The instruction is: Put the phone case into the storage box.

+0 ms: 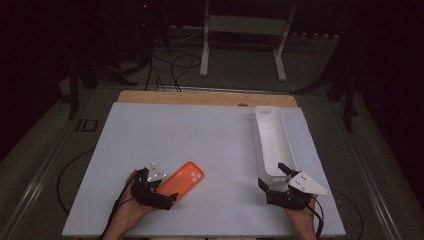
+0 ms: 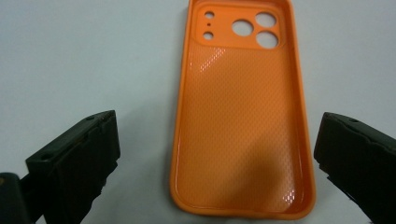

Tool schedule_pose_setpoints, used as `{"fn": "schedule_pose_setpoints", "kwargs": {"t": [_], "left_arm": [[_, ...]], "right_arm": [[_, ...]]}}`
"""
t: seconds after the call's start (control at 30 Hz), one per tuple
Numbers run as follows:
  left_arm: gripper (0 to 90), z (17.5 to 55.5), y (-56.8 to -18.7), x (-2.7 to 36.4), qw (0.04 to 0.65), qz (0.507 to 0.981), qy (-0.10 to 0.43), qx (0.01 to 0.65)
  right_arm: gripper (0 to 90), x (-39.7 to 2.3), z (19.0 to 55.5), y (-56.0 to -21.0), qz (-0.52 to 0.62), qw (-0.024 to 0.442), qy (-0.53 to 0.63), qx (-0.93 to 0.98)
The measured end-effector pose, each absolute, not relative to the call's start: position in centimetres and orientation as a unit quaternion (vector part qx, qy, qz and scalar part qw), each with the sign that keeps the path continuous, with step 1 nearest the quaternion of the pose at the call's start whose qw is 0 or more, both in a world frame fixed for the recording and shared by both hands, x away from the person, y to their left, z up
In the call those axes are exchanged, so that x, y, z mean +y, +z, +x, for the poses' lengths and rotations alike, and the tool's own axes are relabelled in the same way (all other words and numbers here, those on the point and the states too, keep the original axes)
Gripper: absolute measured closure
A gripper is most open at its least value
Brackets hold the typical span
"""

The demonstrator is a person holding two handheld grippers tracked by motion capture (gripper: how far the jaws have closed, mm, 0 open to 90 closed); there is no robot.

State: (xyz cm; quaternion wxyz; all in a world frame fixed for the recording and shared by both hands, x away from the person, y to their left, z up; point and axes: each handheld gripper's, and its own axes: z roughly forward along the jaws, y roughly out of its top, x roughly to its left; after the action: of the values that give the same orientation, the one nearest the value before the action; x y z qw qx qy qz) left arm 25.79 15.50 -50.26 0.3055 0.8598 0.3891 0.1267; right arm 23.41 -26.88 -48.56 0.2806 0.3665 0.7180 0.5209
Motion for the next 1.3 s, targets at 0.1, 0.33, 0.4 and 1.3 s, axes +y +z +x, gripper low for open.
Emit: {"fn": "schedule_pose_setpoints", "kwargs": {"t": [0.1, 0.33, 0.4, 1.3], "left_arm": [[1.0, 25.8, -50.5, 15.3, 0.301, 0.863, 0.125, 0.386], [1.0, 25.6, -50.8, 15.0, 0.297, 0.865, 0.122, 0.386], [1.0, 25.6, -50.9, 14.9, 0.296, 0.865, 0.122, 0.385], [5.0, 25.4, -51.8, 14.5, 0.272, 0.876, 0.112, 0.383]], "right_arm": [[11.3, -26.9, 23.4, -48.6, 0.366, 0.281, 0.521, 0.718], [11.3, -26.9, 23.4, -48.6, 0.366, 0.281, 0.521, 0.718], [11.2, -26.9, 23.4, -48.6, 0.367, 0.281, 0.521, 0.718], [11.3, -26.9, 23.4, -48.6, 0.367, 0.282, 0.519, 0.719]]}}
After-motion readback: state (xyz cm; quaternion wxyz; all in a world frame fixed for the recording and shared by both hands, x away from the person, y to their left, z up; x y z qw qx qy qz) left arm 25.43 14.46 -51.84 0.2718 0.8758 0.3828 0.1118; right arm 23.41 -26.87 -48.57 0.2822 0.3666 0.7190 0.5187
